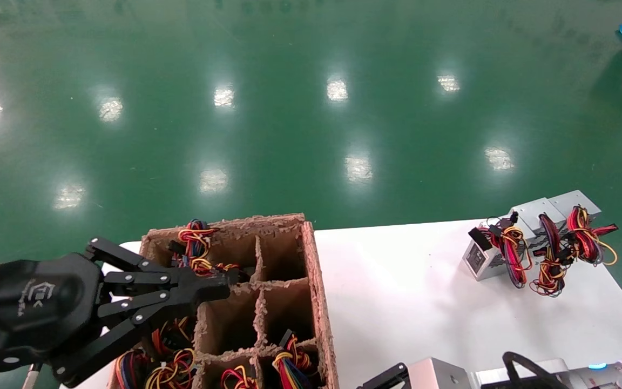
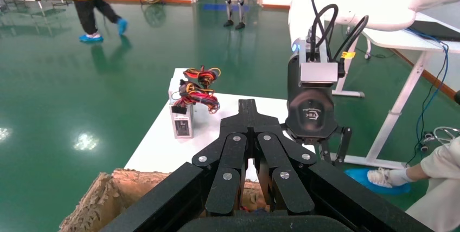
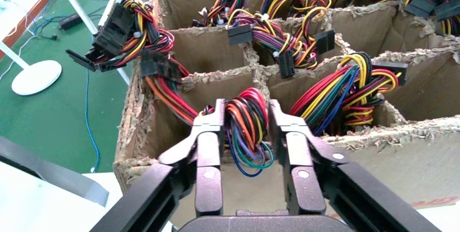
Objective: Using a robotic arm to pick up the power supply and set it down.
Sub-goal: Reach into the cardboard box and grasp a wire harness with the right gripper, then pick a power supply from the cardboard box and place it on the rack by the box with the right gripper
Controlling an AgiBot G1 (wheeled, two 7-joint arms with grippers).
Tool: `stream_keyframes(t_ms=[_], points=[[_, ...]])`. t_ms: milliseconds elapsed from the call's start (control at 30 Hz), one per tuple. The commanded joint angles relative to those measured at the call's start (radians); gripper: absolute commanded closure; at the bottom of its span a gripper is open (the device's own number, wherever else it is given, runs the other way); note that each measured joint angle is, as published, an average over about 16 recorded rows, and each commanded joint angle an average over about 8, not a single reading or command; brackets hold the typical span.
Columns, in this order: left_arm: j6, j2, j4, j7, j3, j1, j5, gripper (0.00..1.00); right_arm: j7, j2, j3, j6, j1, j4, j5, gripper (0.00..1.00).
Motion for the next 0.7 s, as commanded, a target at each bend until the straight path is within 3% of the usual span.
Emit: stream_keyframes(t_ms=[33, 367, 700], points=[[0.0, 0.0, 0.0, 0.0, 0.0, 0.0, 0.0, 1.0, 0.001, -0.001, 0.0, 0.005, -0.002, 0.0, 0.0, 1.0], [0.0, 0.0, 0.0, 0.0, 0.0, 0.0, 0.0, 1.0, 0.028, 0.007, 0.004, 0.008, -0.007, 0.02, 0.022, 1.0], [0.0, 0.0, 0.0, 0.0, 0.0, 0.0, 0.0, 1.0, 0.07, 0.036, 0.044, -0.031, -0.009, 0.024, 0.171, 1.0]])
